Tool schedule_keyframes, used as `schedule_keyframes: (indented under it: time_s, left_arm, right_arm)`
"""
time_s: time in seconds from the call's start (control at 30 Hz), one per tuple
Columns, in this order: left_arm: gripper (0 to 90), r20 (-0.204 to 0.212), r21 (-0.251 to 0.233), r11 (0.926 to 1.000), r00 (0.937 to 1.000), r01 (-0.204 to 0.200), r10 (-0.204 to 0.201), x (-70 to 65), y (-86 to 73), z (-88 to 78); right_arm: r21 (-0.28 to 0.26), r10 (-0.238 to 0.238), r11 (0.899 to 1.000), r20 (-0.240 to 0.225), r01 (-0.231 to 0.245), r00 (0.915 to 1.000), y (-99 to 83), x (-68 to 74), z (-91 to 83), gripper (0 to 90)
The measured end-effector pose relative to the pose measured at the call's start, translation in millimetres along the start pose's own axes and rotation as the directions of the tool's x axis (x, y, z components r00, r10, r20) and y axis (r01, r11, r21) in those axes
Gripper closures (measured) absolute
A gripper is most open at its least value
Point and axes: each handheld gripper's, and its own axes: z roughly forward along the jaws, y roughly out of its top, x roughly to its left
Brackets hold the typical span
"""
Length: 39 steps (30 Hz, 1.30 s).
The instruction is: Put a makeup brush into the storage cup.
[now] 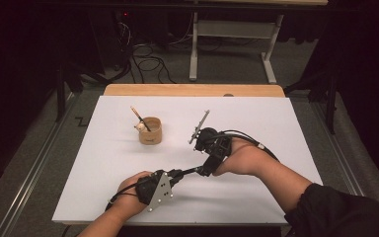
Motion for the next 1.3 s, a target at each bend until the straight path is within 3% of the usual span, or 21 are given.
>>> schedule_keyframes:
  time_s: [0.3,0.57,0.9,1.3]
  left_arm:
    - [79.1,-0.021,0.005,0.9997,0.9995,0.023,-0.023,4.6,-2.6,-1.6]
    - [79.1,-0.033,0.009,0.9988,0.9984,0.047,-0.047,8.9,-6.2,-4.4]
    - [79.1,-0.059,0.008,0.9966,0.995,0.082,-0.081,15.0,-11.1,-9.3]
    - [79.1,-0.077,0.024,0.9926,0.9901,0.119,-0.117,21.2,-17.5,-10.6]
  right_arm:
    - [-0.013,0.016,1.0,0.057,-0.016,0.9983,-6.1,-2.9,-4.5,0.3]
    - [-0.051,0.029,0.998,0.088,-0.025,0.9957,-10.5,-6.8,-11.5,0.4]
    - [-0.052,0.052,0.998,0.107,-0.047,0.9929,-24.5,-13.5,-17.4,0.4]
    - [-0.027,0.094,0.995,0.118,-0.092,0.9885,-54.9,-23.3,8.2,0.4]
